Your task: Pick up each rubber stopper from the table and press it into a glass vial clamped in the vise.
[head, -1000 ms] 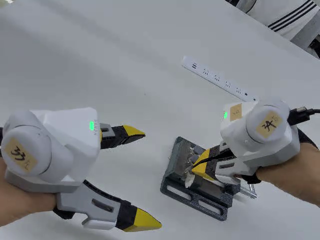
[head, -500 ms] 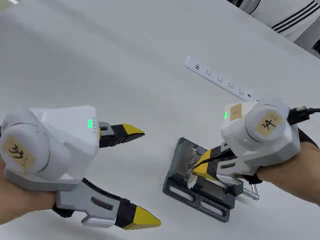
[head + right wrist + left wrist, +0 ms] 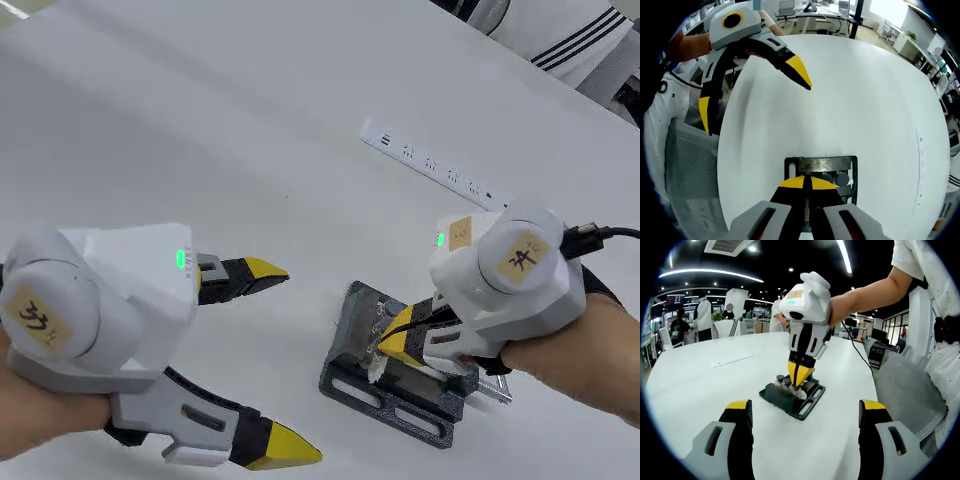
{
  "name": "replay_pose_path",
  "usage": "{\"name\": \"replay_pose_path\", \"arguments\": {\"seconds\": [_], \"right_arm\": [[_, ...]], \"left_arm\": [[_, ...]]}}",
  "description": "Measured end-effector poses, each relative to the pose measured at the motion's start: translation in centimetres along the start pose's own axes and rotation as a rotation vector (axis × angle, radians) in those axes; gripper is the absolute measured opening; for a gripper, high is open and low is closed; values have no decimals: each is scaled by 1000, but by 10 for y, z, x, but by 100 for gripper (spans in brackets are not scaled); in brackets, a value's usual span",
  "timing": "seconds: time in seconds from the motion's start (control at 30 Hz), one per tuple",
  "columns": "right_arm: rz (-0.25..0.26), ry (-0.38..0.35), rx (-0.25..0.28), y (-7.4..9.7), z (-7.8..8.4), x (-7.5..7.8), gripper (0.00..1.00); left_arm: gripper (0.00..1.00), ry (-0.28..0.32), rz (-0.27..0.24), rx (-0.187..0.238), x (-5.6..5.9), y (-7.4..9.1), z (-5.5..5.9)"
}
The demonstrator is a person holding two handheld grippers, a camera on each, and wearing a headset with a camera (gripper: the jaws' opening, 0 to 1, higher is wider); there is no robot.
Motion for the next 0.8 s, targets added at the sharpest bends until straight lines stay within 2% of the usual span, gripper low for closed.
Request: {"name": "replay_pose_path", "arguments": {"seconds": [0.17,0.33,0.7,0.8], "right_arm": [[25,-10,35,1,3,-2,0],[49,-55,94,2,8,-3,0],[73,-98,131,2,9,-4,0],[97,-58,133,2,9,-7,0]], "left_arm": [[87,-12,-4,-8,0,2,-5],[87,-19,-4,-15,2,3,-9],[87,-26,-3,-21,8,2,-16],[86,-25,-3,-26,9,4,-17]]}}
Point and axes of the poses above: the centre of the closed fingertips' face, and the gripper's own axes: y roughly backward along the fingers, x roughly to its right, z roughly out of its underside, the point moved 7 cm from there along y, roughly backward along the fingers, and after that the axes turned 6 degrees about z, right-handed, at the moved point
